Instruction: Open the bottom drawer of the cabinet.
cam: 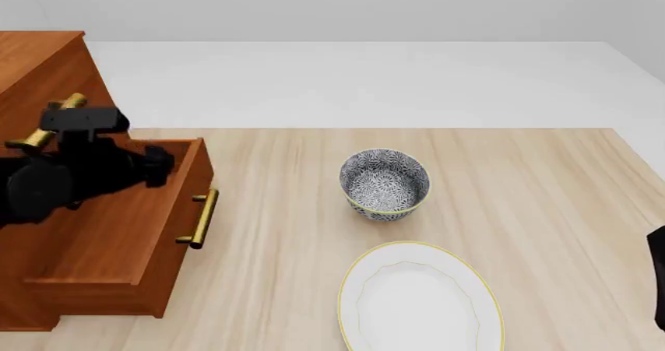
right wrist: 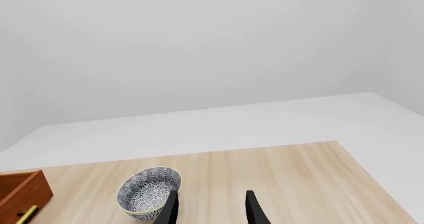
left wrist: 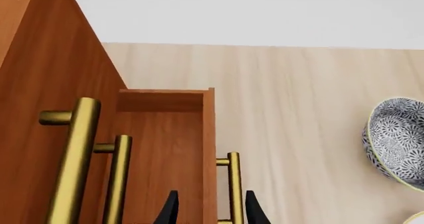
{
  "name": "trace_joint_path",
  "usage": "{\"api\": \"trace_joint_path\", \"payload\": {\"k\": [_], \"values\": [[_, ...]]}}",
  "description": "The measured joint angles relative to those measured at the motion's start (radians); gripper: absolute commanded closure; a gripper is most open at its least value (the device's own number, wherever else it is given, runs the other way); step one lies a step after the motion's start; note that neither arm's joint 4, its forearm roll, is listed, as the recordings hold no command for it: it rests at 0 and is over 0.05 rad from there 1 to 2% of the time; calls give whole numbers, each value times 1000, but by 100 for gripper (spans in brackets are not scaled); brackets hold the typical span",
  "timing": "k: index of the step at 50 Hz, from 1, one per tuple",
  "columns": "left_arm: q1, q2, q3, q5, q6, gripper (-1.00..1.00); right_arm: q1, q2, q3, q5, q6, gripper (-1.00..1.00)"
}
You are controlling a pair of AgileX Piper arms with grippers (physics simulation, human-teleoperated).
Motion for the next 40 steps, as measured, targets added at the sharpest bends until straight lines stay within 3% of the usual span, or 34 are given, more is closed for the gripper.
{"api": "trace_joint_path", "payload": {"k": [40], "values": [[18, 161, 79, -138, -20, -100, -2, 0, -12, 15, 6, -100]]}}
